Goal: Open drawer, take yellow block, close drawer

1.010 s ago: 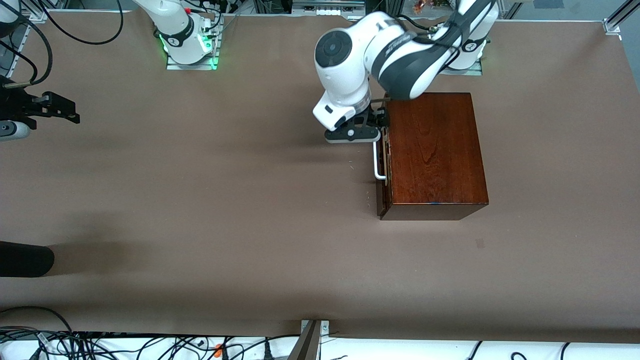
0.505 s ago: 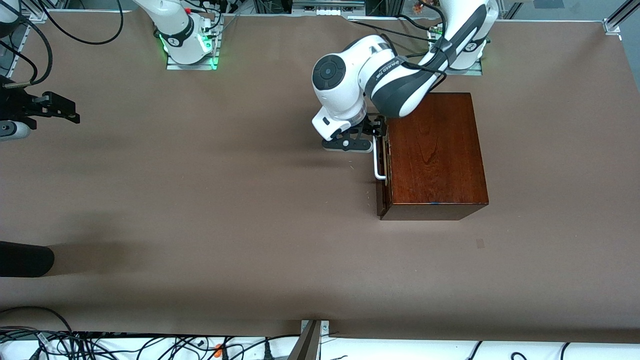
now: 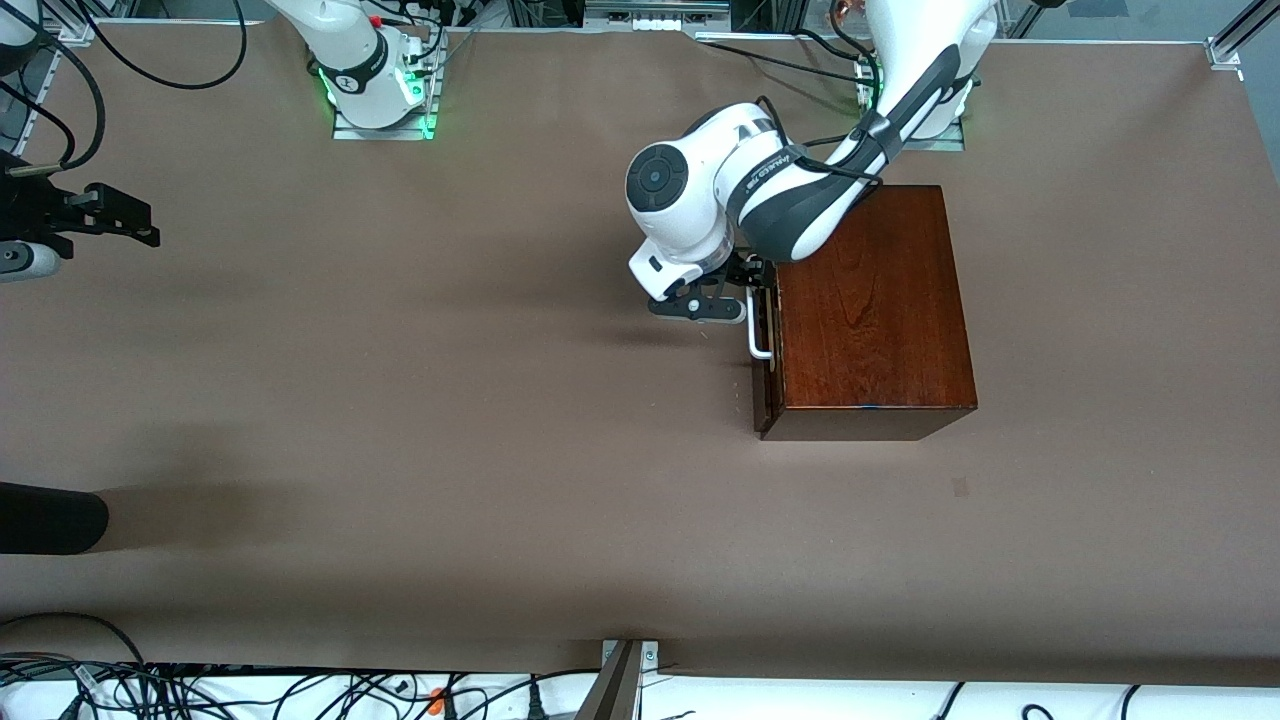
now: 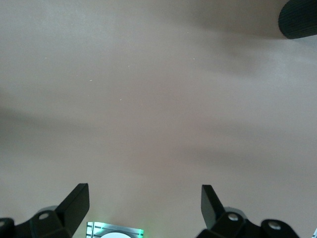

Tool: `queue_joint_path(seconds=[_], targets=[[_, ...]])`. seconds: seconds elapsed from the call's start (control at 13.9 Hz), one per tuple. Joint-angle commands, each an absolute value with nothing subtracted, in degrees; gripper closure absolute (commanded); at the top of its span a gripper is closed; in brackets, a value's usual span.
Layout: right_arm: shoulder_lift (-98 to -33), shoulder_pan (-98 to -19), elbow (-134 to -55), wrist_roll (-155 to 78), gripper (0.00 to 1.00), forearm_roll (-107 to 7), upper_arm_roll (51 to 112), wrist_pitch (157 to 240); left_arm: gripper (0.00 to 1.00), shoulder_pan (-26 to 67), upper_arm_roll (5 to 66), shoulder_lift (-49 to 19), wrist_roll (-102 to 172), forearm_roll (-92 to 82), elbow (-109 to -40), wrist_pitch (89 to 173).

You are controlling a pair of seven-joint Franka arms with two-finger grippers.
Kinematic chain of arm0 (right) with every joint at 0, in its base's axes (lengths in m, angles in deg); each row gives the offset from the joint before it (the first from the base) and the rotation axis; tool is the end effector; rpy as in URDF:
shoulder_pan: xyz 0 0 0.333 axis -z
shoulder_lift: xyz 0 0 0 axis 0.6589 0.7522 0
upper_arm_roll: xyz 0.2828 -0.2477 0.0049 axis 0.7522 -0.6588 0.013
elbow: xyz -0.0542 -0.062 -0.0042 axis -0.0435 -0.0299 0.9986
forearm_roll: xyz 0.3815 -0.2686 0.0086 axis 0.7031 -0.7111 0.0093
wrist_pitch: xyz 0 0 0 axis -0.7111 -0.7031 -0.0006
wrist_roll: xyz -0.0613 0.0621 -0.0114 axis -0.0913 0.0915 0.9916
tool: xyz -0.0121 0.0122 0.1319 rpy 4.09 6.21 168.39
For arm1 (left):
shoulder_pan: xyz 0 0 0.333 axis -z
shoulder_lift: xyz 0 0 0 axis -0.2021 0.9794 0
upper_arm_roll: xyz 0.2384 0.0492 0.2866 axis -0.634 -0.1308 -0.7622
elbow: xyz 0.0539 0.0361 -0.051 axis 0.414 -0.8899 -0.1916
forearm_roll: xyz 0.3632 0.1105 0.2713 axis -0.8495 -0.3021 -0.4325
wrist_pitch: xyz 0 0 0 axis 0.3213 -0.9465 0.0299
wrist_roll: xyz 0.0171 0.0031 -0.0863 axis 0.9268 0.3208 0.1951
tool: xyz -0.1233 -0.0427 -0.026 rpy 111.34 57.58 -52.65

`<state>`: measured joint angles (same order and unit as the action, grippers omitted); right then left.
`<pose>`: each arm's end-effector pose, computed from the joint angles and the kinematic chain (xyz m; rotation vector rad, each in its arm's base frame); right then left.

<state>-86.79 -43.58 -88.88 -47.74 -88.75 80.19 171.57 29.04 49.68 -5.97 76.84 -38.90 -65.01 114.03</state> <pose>0.6325 -0.0524 0.6011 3.1097 0.2660 -0.1966 0.5523 -0.4959 0.3009 -2.8252 0.2092 0.2041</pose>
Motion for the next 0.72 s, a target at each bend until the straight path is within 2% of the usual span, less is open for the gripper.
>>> queue_joint_path(seconds=[0.0, 0.65], targets=[[-86.97, -43.32, -89.05, -48.61, 0.00, -87.58, 80.13, 171.17, 0.00, 28.80, 49.91, -4.66, 76.85, -40.98, -64.85, 114.67], [-86.97, -43.32, -89.05, -48.61, 0.00, -87.58, 80.13, 171.09, 0.00, 29.24, 49.74, -2.64, 81.15, -41.59, -64.32, 118.00]])
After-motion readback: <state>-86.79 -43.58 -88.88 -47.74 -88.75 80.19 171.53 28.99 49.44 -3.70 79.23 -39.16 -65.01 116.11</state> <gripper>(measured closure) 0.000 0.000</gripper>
